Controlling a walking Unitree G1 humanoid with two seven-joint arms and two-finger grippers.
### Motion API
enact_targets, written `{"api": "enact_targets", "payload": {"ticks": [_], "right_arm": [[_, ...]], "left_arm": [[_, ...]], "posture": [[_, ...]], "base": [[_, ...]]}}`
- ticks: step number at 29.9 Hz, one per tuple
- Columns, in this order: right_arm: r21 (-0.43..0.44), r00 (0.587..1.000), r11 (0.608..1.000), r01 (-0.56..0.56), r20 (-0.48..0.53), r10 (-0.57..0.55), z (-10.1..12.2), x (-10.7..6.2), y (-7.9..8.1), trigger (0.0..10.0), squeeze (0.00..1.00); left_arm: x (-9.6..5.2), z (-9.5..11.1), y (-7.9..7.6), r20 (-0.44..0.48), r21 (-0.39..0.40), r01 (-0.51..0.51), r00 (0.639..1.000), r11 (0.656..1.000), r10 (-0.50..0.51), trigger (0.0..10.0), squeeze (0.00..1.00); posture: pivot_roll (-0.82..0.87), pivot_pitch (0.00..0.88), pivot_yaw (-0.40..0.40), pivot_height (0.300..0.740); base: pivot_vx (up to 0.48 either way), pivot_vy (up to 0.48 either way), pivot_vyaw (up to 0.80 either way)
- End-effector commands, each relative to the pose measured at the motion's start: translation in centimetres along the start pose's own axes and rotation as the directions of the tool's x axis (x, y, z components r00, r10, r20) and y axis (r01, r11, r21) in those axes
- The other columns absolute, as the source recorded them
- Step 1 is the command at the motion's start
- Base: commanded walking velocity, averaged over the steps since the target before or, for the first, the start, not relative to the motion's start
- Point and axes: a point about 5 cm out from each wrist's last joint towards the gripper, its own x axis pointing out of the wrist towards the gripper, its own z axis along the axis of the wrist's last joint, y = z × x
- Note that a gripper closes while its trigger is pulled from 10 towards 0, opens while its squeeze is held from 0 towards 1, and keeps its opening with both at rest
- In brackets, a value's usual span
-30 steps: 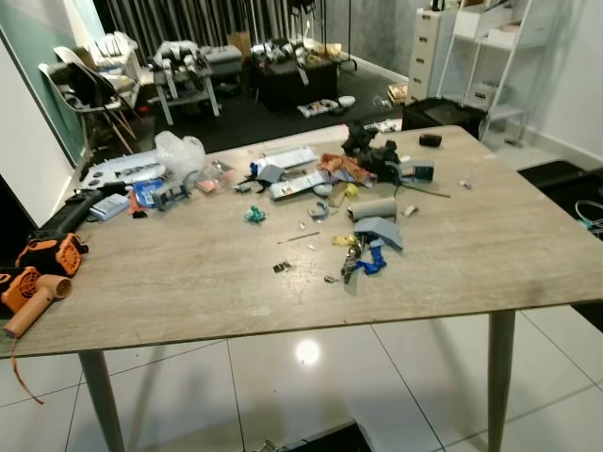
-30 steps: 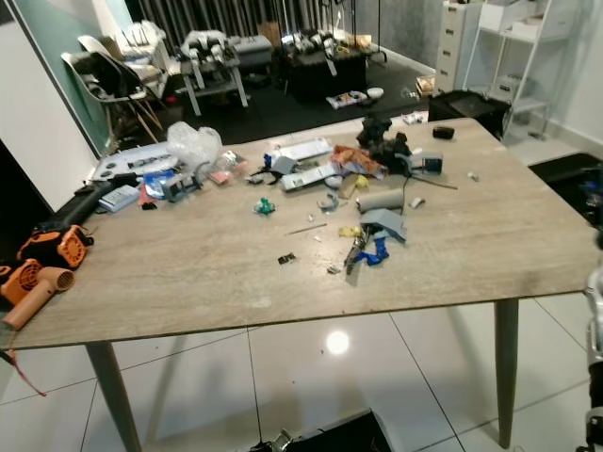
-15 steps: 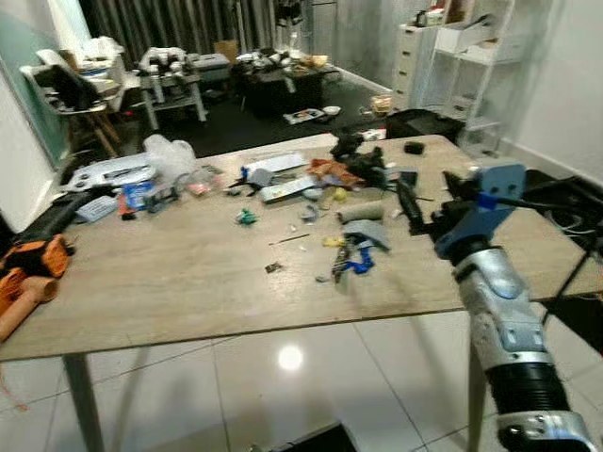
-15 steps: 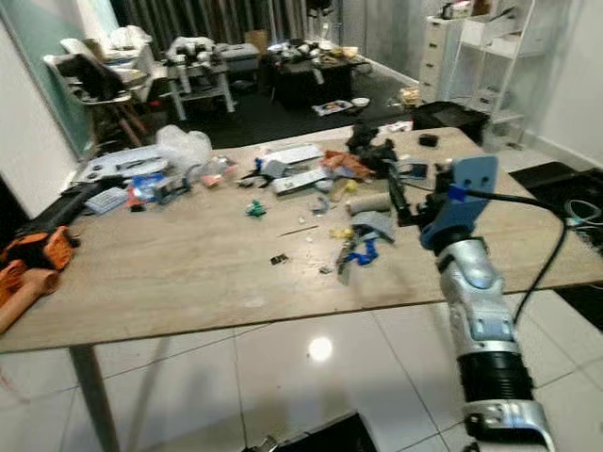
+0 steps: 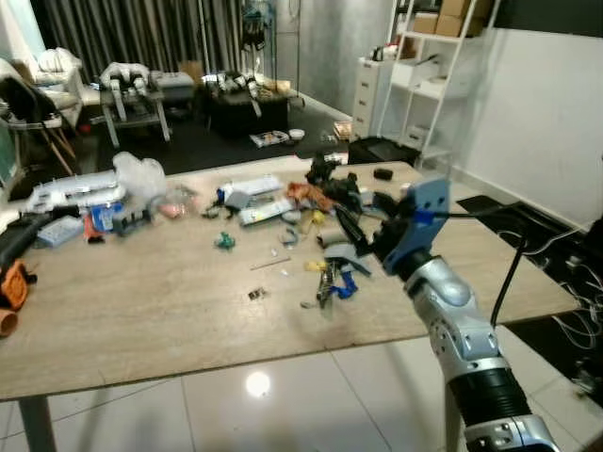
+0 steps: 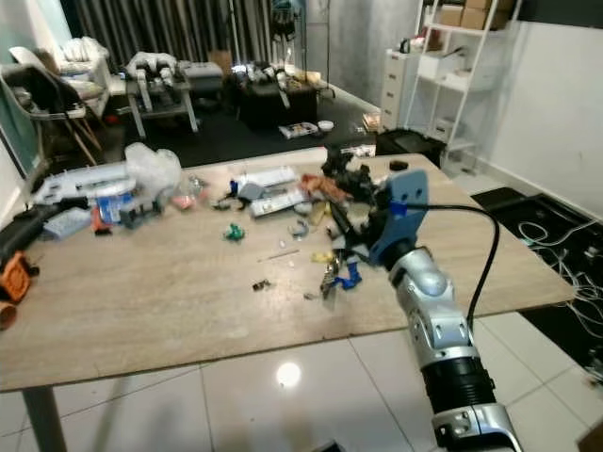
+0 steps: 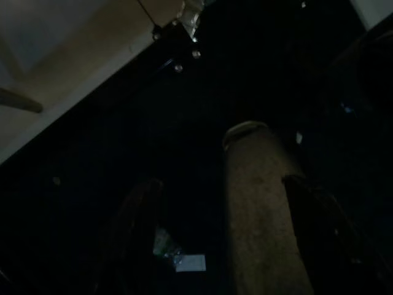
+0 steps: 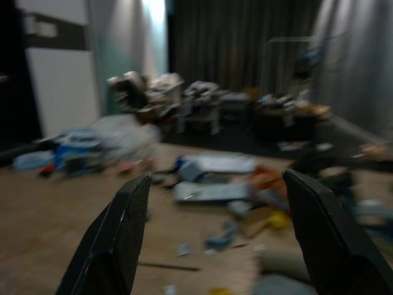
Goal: Picking trash to rubbish bin
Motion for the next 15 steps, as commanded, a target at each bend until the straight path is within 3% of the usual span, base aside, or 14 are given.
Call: {"api": "enact_targets", "payload": {"ticks": [1, 6, 9, 15], "right_arm": [[-0.004, 1.000, 1.000, -0.020, -0.005, 0.020, 0.1, 0.1, 0.4, 10.0, 0.00], [-0.007, 1.000, 1.000, -0.029, -0.010, 0.029, -0.1, 0.2, 0.7, 10.0, 0.00], [-0.011, 1.000, 1.000, -0.019, -0.012, 0.018, -0.2, 0.3, 0.7, 10.0, 0.00], [-0.046, 0.999, 0.998, 0.034, -0.023, -0.035, -0.3, 0.2, -0.1, 10.0, 0.00]], "left_arm": [[0.0, -0.1, -0.1, -0.001, -0.018, -0.005, 1.000, 1.000, 0.005, 10.0, 0.00], [0.0, -0.3, 0.0, -0.003, -0.027, -0.012, 1.000, 1.000, 0.012, 10.0, 0.00], [-0.2, -1.0, 0.4, -0.031, 0.013, -0.019, 0.999, 1.000, 0.019, 10.0, 0.00], [-0.3, -1.3, 0.6, -0.037, 0.012, -0.022, 0.999, 1.000, 0.023, 10.0, 0.00]], "posture": [[-0.27, 0.068, 0.028, 0.740], [-0.27, 0.071, 0.032, 0.740], [-0.26, 0.076, 0.037, 0.740], [-0.25, 0.084, 0.046, 0.740]], "base": [[0.247, 0.000, 0.00], [0.099, 0.000, 0.00], [0.000, -0.411, 0.00], [0.000, -0.466, 0.00]]}}
